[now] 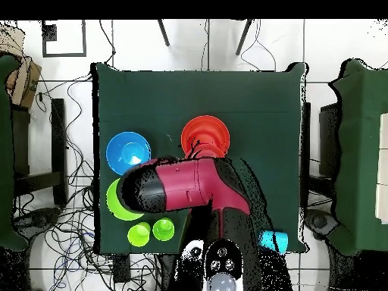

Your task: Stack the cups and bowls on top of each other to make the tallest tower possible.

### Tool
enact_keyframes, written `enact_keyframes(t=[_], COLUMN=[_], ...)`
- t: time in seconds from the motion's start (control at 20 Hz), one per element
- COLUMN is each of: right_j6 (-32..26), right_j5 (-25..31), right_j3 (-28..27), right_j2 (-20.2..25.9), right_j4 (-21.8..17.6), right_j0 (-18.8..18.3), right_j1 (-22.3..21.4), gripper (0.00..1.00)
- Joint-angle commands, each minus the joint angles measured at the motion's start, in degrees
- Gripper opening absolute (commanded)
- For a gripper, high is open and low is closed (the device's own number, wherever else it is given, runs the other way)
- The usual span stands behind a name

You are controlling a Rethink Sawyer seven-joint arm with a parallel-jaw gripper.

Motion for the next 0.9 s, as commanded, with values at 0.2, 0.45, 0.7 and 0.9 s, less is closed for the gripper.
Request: enact_keyframes(t=[0.2, 0.45, 0.7, 0.9], right_j6=[4.5, 3.8, 3.4, 3.2], right_j5=[0.1, 0.2, 0.6, 1.3], right_j3=[-5.4, -6.3, -7.2, -6.8], right_j2=[0.8, 1.1, 1.3, 1.1], right_j4=[-1.2, -0.6, -0.2, 0.2], right_j0=[0.9, 0.7, 0.6, 0.7], right_j1=[5.3, 6.1, 6.7, 6.0], gripper=[0.00, 0.00, 0.00, 0.00])
